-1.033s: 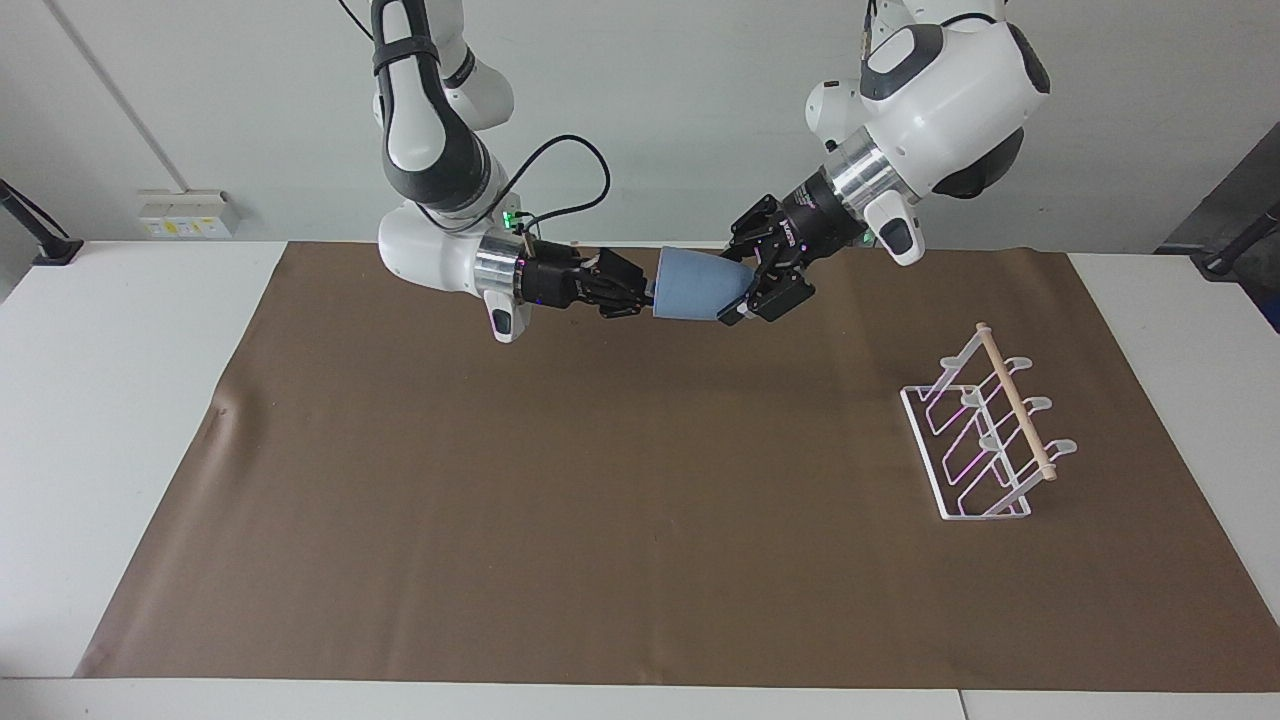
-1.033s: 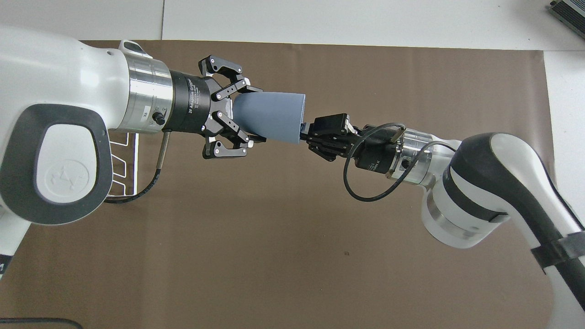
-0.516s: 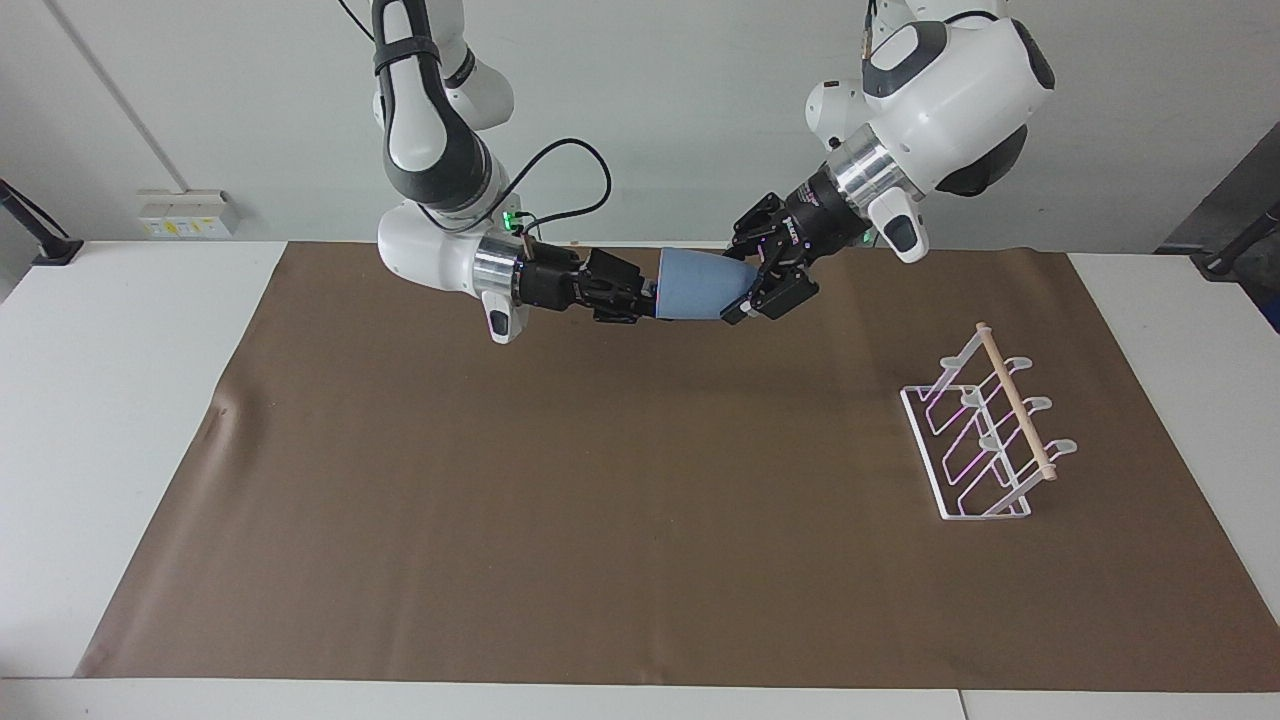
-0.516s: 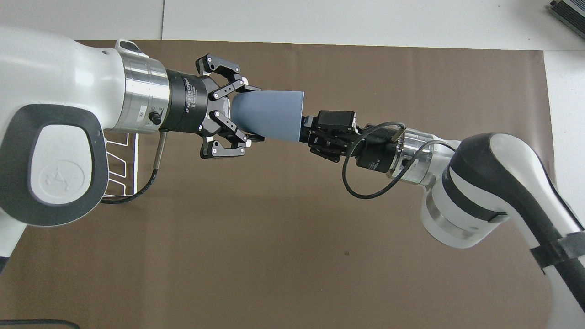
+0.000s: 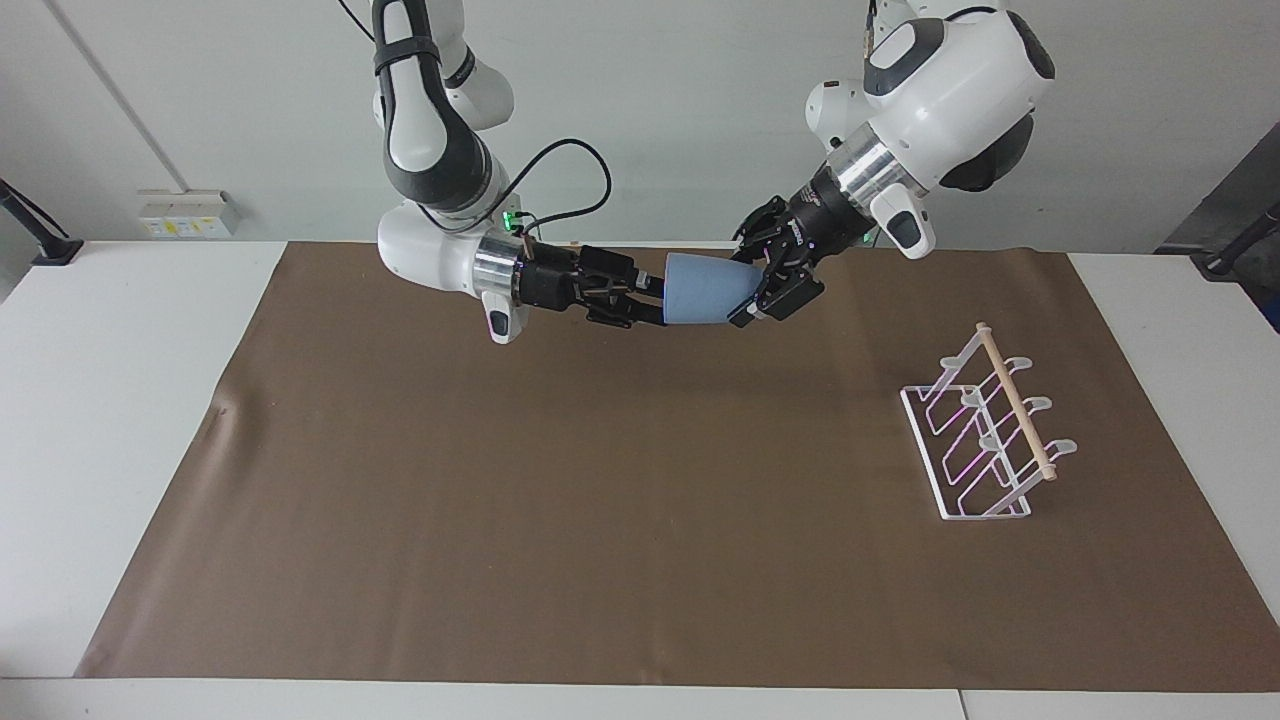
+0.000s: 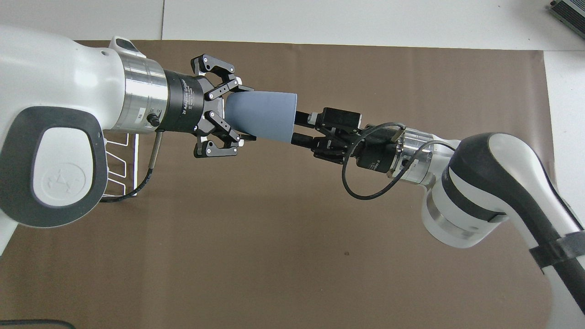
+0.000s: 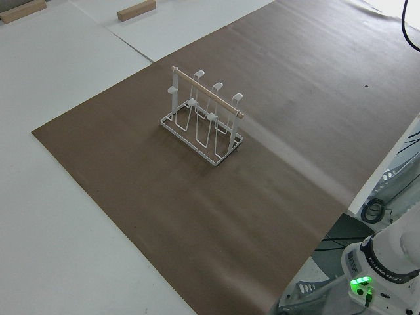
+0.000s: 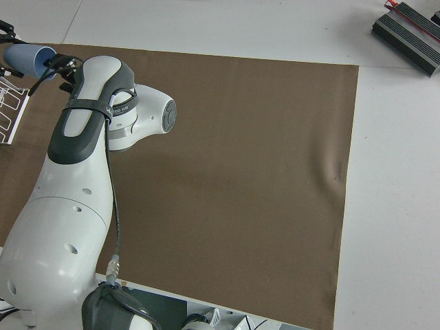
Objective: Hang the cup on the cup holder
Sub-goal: 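Open the right gripper and pull back while the left gripper carries the cup, then move the cup with the left gripper over the rack's top hooks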
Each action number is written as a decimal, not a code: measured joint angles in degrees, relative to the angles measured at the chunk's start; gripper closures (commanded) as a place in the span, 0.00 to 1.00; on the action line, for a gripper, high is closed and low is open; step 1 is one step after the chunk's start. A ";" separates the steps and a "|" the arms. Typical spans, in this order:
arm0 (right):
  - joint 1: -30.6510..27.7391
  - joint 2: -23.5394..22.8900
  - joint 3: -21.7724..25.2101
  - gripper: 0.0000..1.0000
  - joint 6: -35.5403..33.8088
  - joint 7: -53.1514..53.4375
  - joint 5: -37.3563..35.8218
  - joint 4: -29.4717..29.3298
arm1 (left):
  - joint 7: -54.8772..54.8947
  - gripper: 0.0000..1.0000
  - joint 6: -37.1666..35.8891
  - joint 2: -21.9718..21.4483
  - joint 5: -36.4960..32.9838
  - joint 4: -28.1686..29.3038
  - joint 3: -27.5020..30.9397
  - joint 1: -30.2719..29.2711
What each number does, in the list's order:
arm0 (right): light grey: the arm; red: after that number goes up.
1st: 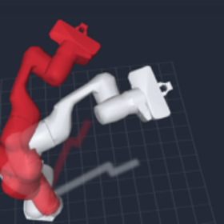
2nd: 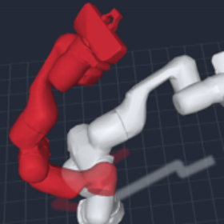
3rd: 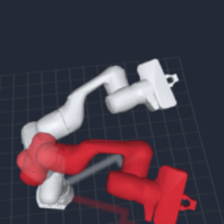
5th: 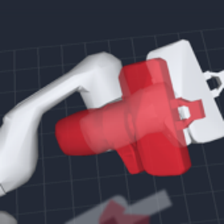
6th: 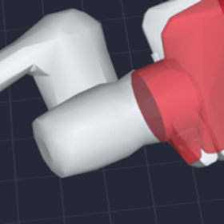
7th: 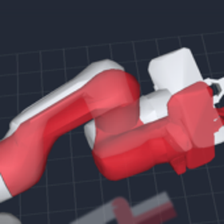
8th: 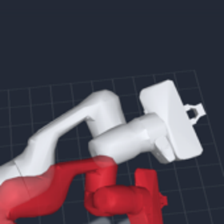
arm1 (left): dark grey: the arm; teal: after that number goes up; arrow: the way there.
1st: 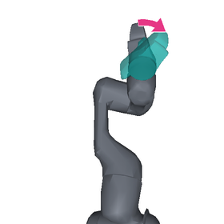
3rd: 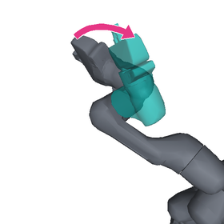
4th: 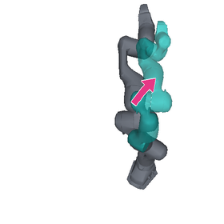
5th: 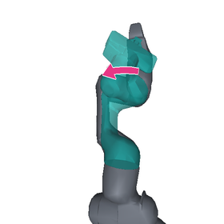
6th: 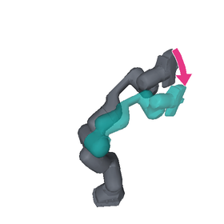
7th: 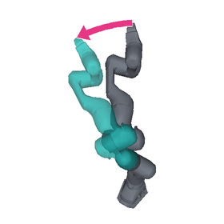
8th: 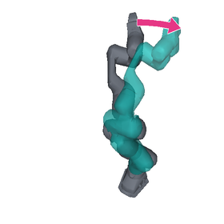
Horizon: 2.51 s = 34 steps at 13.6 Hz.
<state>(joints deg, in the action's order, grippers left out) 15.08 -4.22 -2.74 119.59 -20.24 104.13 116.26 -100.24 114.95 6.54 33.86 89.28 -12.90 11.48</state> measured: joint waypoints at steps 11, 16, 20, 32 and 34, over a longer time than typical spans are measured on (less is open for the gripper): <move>-5.87 -0.17 0.59 0.00 0.04 1.66 -34.07 -1.11 | 18.50 1.00 3.57 -3.92 -13.04 10.30 0.62 -4.56; -6.20 -0.08 0.67 0.00 0.46 14.85 -60.89 -6.39 | 23.64 1.00 9.22 -5.55 -23.95 15.14 0.71 -6.96; -6.25 -0.08 0.78 0.00 0.63 20.48 -78.96 -8.29 | 28.09 1.00 13.30 -6.50 -31.27 17.72 0.78 -10.31; -13.97 0.99 1.18 0.00 -15.62 21.26 -99.22 -20.52 | 29.72 1.00 26.35 -4.38 -62.07 21.49 0.81 -16.27; -14.03 1.66 1.19 0.00 -18.54 21.26 -99.26 -22.46 | 29.74 1.00 27.47 -3.08 -64.59 21.49 0.81 -17.02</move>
<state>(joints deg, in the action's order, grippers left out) 1.05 -2.55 -1.56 101.05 1.03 4.87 93.80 -70.50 142.42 3.46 -30.73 110.78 -12.10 -5.54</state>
